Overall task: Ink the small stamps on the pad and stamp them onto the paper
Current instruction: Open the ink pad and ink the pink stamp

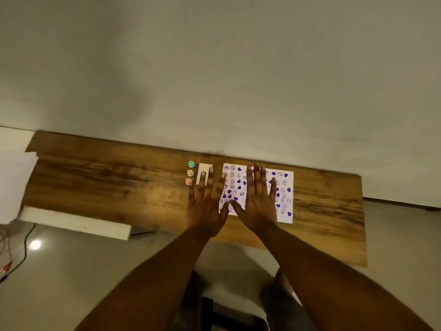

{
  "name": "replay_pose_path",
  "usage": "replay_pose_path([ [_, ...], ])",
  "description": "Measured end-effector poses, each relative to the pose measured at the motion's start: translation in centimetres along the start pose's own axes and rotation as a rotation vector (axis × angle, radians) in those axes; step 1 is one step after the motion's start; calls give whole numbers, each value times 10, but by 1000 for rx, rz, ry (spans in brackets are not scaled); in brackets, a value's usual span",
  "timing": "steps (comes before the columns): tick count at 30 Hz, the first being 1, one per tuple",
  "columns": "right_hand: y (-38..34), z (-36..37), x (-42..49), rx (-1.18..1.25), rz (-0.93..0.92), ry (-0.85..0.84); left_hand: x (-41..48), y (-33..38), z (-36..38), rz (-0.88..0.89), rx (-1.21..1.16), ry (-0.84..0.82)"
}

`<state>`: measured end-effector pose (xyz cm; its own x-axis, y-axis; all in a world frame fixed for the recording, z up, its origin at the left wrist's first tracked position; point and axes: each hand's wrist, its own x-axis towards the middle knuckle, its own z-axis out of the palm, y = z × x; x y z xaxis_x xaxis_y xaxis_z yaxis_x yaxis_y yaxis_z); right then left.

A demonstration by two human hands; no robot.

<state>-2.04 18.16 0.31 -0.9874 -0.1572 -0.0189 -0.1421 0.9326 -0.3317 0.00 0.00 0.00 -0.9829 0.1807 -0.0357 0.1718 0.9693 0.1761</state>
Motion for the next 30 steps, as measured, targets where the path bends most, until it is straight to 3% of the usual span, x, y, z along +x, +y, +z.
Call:
replay_pose_path([
  [6, 0, 85, -2, 18, -19, -108, -14, -26, 72, -155, 0, -130],
  [13, -13, 152, 48, -39, -197, -150, -20, -76, 138, -215, -62, -59],
  [16, -21, 167, 65, -58, -289, -188, -26, -89, 156, -215, -74, -14],
  [25, -45, 174, 71, -131, -297, -168, -26, -107, 166, -177, -67, 191],
  [30, -56, 175, 46, -123, -288, -182, -52, -109, 164, -240, -75, 187],
])
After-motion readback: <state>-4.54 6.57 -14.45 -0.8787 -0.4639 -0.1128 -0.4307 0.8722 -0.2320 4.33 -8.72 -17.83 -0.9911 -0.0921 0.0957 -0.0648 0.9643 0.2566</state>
